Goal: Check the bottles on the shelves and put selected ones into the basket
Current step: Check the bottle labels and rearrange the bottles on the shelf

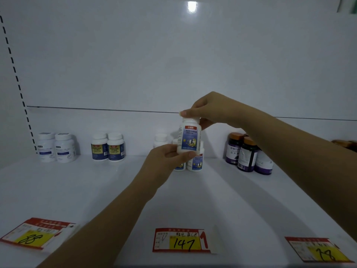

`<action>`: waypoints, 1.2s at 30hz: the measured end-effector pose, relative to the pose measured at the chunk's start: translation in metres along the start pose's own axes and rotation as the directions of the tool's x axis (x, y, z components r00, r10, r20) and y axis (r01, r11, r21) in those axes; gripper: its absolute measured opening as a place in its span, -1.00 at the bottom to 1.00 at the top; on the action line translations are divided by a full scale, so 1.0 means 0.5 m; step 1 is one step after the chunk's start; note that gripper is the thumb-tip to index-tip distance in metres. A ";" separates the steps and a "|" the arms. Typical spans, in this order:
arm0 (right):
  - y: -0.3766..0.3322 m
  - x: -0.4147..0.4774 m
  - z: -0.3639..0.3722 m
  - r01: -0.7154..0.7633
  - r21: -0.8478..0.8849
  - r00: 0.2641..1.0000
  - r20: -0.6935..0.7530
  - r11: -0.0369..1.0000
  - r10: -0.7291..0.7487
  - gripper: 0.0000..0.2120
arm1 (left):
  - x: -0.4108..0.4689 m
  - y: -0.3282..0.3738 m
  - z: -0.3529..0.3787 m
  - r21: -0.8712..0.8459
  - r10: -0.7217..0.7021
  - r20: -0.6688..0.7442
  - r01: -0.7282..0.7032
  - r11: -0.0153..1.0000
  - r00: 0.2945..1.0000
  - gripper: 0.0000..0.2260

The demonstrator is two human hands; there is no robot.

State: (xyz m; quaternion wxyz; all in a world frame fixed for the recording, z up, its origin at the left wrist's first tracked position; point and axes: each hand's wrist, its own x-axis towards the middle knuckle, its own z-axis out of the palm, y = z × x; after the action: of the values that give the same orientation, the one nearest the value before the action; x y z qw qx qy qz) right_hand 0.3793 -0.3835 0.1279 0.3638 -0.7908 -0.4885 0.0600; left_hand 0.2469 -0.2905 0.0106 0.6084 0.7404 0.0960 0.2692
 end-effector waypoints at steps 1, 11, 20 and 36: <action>0.001 -0.001 0.000 0.002 -0.001 1.000 0.002 1.000 -0.002 -0.59 | 0.001 -0.001 0.002 0.004 -0.001 -0.005 0.001 1.000 1.000 -0.83; 0.002 -0.004 0.005 0.032 -0.027 0.999 -0.022 0.999 -0.033 -0.62 | 0.007 -0.007 0.002 -0.020 0.039 0.010 -0.039 0.999 0.999 -0.85; -0.009 -0.009 0.015 0.117 -0.061 0.991 -0.050 0.991 -0.121 -0.69 | 0.010 -0.010 -0.001 -0.098 0.080 -0.009 -0.081 0.992 0.997 -0.78; -0.003 -0.016 -0.004 0.039 0.112 0.991 0.122 0.993 -0.052 -0.75 | 0.013 0.006 0.008 -0.068 0.060 0.046 -0.057 0.996 0.997 -0.85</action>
State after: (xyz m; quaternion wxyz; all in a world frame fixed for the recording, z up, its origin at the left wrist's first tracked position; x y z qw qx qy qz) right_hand 0.3751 -0.3908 0.1280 0.3767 -0.7531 -0.5241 0.1274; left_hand 0.2540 -0.2917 0.0148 0.6269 0.7283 0.0507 0.2721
